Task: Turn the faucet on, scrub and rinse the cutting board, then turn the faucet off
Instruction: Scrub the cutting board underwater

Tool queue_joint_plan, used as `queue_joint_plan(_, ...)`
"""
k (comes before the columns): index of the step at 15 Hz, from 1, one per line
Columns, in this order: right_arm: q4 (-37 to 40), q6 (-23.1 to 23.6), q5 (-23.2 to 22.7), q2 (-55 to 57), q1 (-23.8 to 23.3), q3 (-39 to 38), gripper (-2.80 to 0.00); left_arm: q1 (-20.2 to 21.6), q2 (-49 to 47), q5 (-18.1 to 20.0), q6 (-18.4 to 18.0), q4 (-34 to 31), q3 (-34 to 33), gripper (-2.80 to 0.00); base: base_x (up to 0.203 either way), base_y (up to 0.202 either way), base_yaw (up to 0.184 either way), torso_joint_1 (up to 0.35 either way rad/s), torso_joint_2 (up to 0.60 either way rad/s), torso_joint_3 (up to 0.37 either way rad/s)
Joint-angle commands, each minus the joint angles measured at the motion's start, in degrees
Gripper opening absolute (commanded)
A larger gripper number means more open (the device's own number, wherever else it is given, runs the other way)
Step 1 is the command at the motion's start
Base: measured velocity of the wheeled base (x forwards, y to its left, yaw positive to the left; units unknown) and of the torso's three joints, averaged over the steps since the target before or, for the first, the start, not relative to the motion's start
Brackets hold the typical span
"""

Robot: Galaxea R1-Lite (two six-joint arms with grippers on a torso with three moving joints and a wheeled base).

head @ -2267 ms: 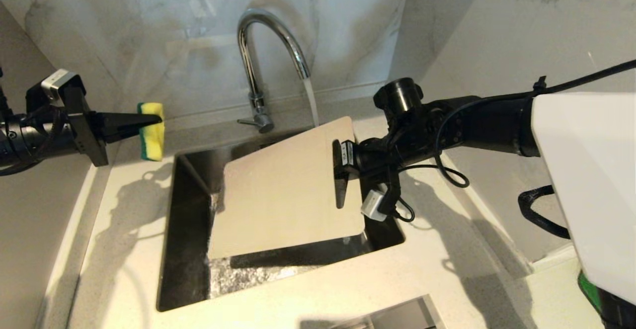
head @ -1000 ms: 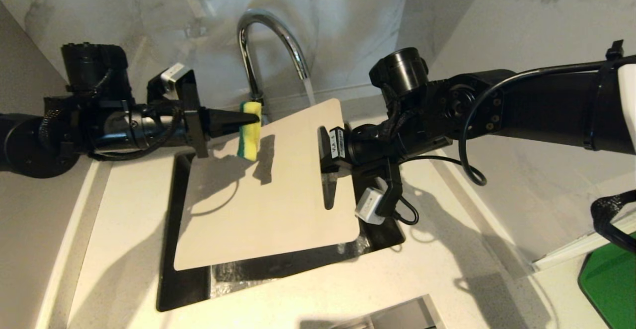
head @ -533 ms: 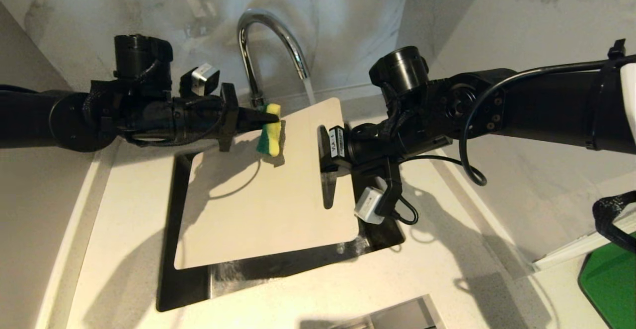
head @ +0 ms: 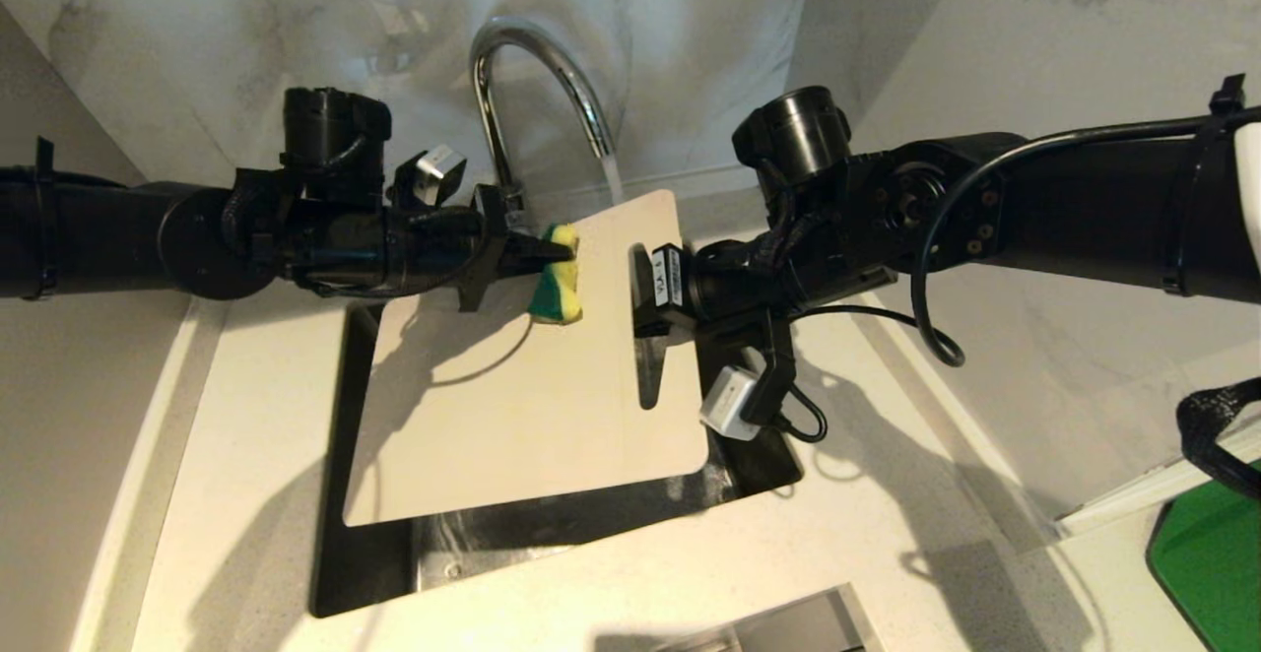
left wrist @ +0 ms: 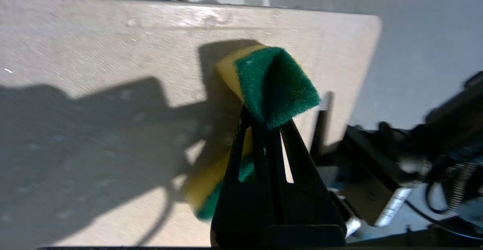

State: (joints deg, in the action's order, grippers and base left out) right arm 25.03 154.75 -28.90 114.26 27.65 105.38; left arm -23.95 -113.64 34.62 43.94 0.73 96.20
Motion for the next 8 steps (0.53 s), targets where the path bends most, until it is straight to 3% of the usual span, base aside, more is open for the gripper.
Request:
queue_joint_plan(1, 0.1, 0.9, -0.2, -0.1, 0.1, 0.1, -2.8, 0.9, -0.6, 0.2, -0.5, 0.0, -1.4, -2.8, 0.0, 0.0, 0.0, 0.0, 0.0, 0.0)
queue_joint_plan(8, 0.1, 0.8, -0.3, 0.0, 0.1, 0.2, -2.8, 6.6, -1.2, 0.6, -7.6, 0.8, -10.2, -2.8, 0.0, 0.0, 0.0, 0.0, 0.0, 0.0)
